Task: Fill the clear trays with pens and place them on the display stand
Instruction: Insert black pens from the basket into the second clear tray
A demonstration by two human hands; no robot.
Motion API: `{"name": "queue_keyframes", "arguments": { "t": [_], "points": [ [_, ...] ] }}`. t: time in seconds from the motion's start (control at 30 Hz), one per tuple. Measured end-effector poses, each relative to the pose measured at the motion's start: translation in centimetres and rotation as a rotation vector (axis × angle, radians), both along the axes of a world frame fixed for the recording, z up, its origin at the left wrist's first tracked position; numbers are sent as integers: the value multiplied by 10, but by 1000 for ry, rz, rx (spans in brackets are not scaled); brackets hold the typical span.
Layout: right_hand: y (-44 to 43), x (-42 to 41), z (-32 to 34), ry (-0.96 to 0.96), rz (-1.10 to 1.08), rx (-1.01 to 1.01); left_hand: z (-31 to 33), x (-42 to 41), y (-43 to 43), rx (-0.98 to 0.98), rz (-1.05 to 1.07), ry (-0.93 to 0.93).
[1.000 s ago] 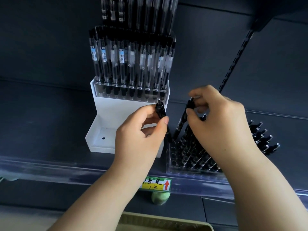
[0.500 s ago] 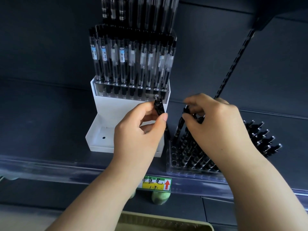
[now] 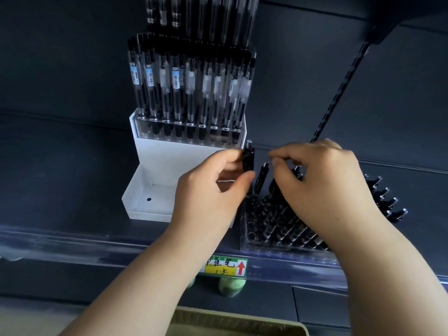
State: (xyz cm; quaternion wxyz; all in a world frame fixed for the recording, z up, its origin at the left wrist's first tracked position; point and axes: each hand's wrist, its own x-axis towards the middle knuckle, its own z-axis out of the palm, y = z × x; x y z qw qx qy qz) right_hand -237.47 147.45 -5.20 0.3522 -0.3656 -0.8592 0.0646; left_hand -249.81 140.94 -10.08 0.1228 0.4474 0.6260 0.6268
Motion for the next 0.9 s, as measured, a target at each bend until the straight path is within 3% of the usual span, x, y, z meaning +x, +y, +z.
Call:
{"name": "queue_keyframes", "arguments": {
  "t": [0.33, 0.57, 0.73, 0.9],
  "points": [
    [1, 4, -2, 48, 6, 16, -21, 8, 16, -244, -57, 304],
    [-3, 11, -1, 74, 43, 75, -28, 8, 17, -377, -72, 316],
    [-20, 30, -5, 169, 84, 249, -25, 12, -1, -316, -20, 337],
    [-52, 59, -32, 174, 210, 264, -24, 26, -35, -247, 24, 570]
  ]
}}
